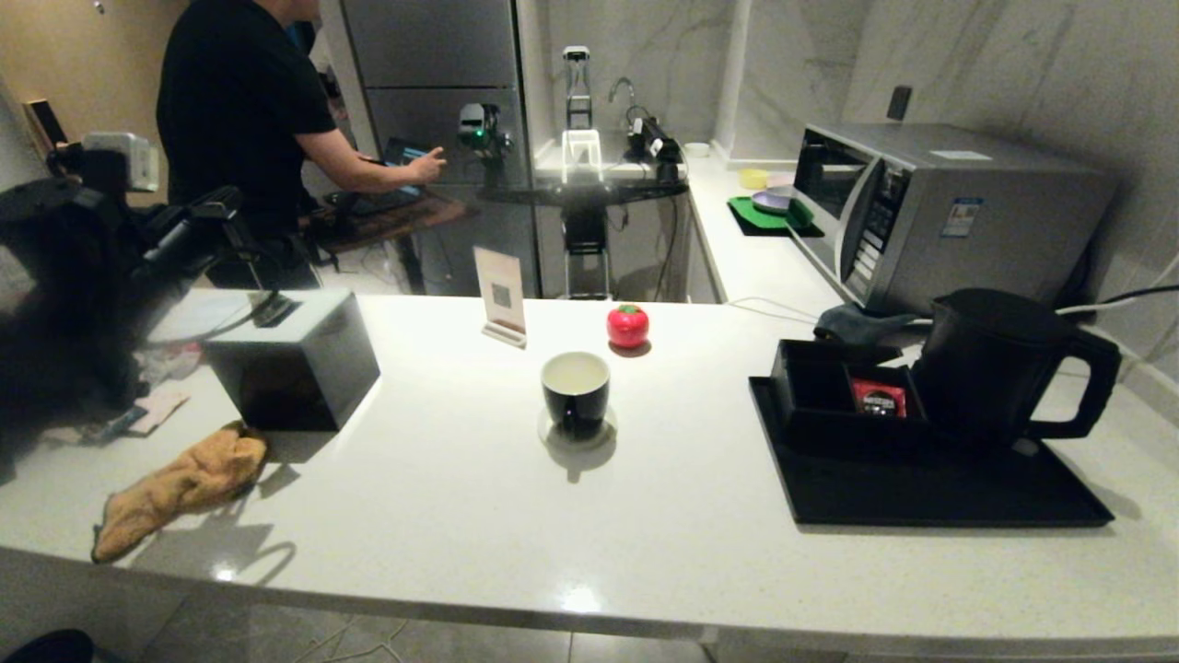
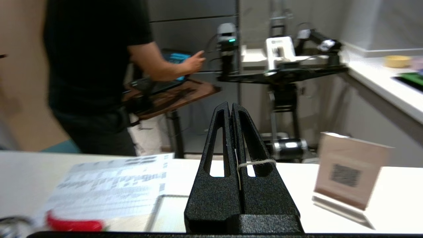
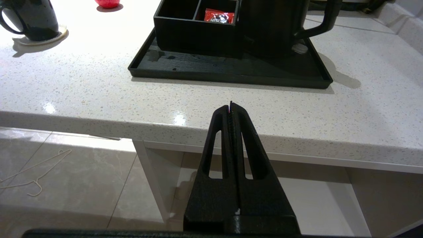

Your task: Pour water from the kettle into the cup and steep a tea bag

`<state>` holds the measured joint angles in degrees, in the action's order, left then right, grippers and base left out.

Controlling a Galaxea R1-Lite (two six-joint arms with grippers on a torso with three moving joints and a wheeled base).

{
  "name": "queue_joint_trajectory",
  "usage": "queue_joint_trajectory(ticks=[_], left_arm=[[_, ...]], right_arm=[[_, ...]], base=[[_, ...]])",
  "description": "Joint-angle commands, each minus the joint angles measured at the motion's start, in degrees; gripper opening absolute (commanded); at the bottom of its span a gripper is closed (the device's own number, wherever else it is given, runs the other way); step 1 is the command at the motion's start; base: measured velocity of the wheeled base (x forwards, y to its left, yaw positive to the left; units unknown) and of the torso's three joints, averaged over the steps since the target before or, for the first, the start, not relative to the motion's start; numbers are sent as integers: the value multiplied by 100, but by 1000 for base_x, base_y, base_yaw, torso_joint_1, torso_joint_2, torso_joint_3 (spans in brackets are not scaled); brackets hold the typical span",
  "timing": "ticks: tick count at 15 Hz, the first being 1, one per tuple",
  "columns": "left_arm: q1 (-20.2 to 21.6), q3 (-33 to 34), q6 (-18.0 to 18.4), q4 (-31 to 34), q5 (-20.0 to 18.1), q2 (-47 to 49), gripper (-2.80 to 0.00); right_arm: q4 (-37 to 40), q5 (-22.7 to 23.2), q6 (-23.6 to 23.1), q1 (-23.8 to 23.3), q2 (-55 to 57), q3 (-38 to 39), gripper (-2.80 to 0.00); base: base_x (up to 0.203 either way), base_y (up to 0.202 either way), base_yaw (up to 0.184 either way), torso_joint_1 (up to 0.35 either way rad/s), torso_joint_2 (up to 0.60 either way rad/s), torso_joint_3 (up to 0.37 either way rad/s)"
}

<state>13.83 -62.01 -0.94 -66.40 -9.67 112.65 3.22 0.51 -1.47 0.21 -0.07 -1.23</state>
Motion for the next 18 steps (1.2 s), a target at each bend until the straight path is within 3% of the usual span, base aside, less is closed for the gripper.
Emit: queue_joint_trajectory(ticks=[1,7,12,18], left_arm=[[138,-12,-3,-31,-9,73,-280],[299,-56,2,451,-58,64,-280],[392,-108,15,878,-460,-7,-280],[517,-896,49,1555,-754,65,-280]], right_arm=[[3,2,-2,0,7,0,-280],[3,2,-2,6,7,0,-280],[3,2,-2,6,7,0,-280],[3,2,-2,3,7,0,-280]], base=[[0,0,0,0,0,0],[0,0,0,0,0,0],[0,0,0,0,0,0],[0,0,0,0,0,0]])
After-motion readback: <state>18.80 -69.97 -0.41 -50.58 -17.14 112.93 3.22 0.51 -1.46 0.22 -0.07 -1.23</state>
